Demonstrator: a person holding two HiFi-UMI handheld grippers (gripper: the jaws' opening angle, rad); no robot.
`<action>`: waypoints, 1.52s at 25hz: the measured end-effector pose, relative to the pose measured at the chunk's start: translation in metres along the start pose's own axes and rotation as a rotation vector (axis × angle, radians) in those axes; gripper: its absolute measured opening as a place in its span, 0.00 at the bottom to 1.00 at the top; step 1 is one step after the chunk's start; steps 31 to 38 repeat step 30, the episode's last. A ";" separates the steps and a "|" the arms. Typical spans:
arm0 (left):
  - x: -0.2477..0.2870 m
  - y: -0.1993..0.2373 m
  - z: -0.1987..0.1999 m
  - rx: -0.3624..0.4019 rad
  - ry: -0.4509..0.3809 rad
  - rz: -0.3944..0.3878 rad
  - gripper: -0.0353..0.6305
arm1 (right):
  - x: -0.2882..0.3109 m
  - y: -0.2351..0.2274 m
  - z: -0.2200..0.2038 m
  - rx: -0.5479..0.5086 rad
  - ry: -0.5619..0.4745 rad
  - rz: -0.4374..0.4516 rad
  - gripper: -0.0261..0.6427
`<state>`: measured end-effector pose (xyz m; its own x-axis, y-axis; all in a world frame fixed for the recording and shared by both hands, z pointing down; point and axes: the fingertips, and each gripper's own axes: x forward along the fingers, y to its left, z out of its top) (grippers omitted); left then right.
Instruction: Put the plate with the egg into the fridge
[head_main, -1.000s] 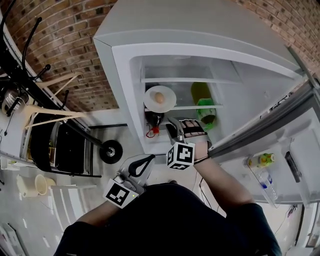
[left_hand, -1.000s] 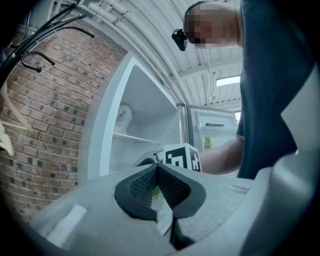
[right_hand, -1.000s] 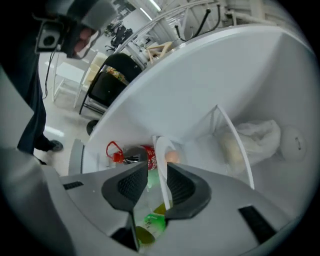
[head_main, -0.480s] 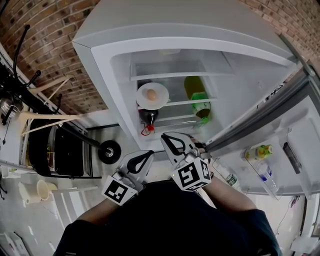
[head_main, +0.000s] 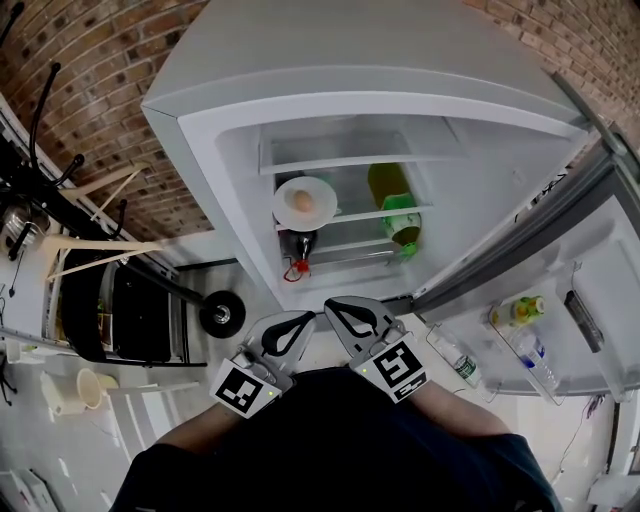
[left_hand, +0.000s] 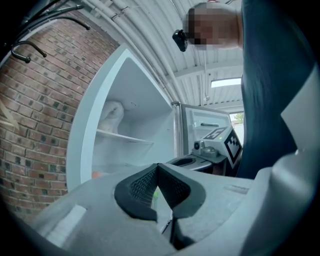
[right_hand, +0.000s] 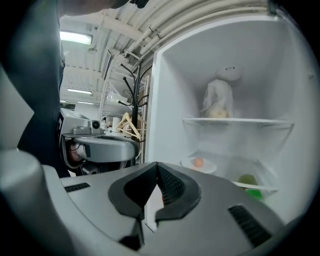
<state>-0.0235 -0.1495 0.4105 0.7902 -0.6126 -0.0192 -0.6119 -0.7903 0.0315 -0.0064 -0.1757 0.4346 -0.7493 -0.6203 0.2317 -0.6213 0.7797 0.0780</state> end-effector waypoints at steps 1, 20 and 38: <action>0.001 0.000 0.000 -0.001 -0.001 0.000 0.06 | 0.000 0.000 0.000 0.000 -0.005 0.003 0.06; 0.002 -0.006 0.001 0.012 -0.003 -0.003 0.06 | -0.003 0.005 -0.003 0.004 -0.006 0.004 0.06; 0.001 -0.007 0.003 0.018 -0.009 0.001 0.06 | -0.006 0.006 -0.003 -0.015 -0.008 0.004 0.06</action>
